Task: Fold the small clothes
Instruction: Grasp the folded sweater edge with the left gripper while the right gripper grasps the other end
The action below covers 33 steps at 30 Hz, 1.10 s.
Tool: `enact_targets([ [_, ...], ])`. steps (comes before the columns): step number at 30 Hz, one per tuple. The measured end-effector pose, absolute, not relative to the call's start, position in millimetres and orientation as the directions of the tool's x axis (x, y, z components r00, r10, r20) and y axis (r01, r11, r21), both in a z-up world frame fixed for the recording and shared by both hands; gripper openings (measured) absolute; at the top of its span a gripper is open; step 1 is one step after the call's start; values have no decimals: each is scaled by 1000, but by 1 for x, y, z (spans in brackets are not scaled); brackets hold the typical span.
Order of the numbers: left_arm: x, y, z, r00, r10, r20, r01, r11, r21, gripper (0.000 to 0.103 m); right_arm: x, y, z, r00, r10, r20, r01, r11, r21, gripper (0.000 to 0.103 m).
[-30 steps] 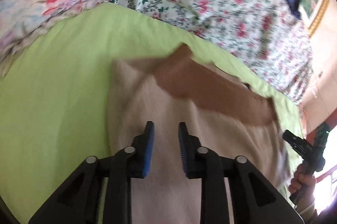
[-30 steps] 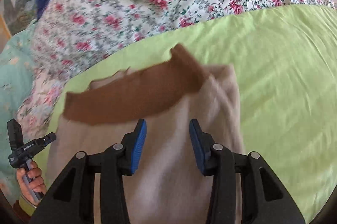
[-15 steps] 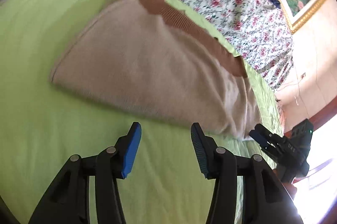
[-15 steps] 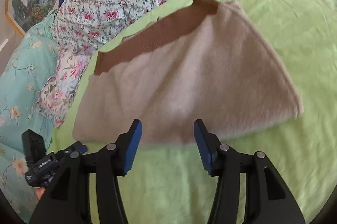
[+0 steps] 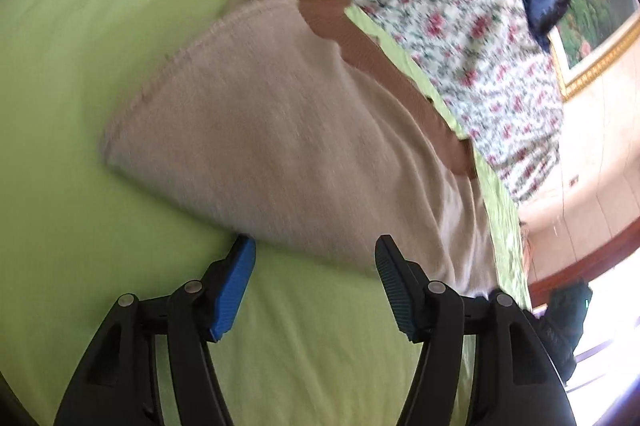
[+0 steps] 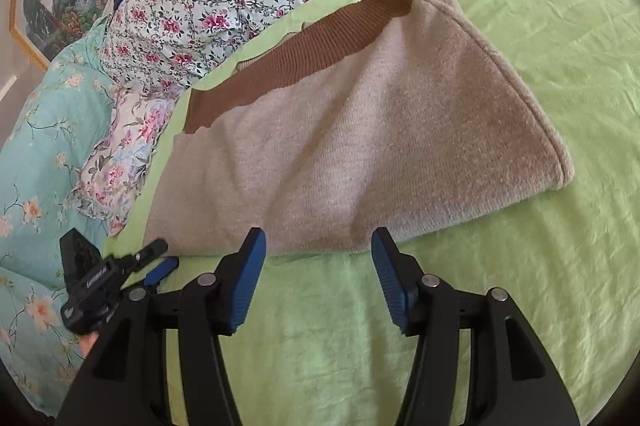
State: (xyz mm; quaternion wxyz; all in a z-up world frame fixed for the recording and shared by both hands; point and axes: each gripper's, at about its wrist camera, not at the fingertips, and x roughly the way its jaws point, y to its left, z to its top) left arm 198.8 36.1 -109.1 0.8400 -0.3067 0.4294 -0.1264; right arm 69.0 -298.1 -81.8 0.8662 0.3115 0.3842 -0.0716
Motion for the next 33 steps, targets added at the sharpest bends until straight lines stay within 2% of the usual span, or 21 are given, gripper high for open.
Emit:
enact_targets([
  [5, 227, 60, -110, 656, -427, -622, -133, 746, -653, 60, 75, -304, -82, 697, 114, -708, 365, 793, 488, 57],
  [8, 240, 67, -110, 675, -394, -624, -162, 745, -647, 52, 80, -308, -81, 701, 116, -704, 360, 795, 489, 57],
  [11, 249, 67, -108, 685, -362, -632, -172, 763, -624, 30, 85, -312, -78, 708, 114, -697, 348, 803, 484, 57],
  [12, 251, 66, -106, 687, -367, -627, -158, 767, -622, 18, 86, -314, -77, 709, 112, -696, 346, 804, 482, 57],
  [13, 252, 61, -102, 689, -369, -624, -141, 776, -614, 13, 88, -318, -75, 711, 112, -694, 342, 807, 481, 57],
  [16, 249, 44, -75, 720, -336, -607, -68, 837, -543, 11, 94, -329, -66, 726, 106, -679, 329, 814, 479, 57],
  [20, 242, 4, -31, 748, -381, -543, 103, 876, -471, 11, 112, -350, -53, 738, 156, -656, 286, 808, 515, 57],
  [23, 240, -44, -13, 732, -420, -536, 227, 892, -390, 11, 135, -364, -49, 723, 218, -656, 260, 794, 550, 57],
  [25, 240, -77, -15, 706, -447, -548, 295, 890, -346, 11, 155, -371, -49, 717, 275, -641, 229, 775, 589, 58],
  [26, 240, -87, -17, 697, -451, -558, 313, 891, -329, 11, 165, -373, -50, 712, 318, -625, 207, 756, 621, 63],
  [31, 240, -141, -43, 648, -416, -638, 385, 901, -197, 11, 222, -366, -63, 654, 525, -545, 99, 655, 749, 72],
  [33, 242, -152, -51, 632, -409, -659, 401, 900, -174, 11, 242, -362, -70, 632, 548, -548, 97, 646, 757, 73],
])
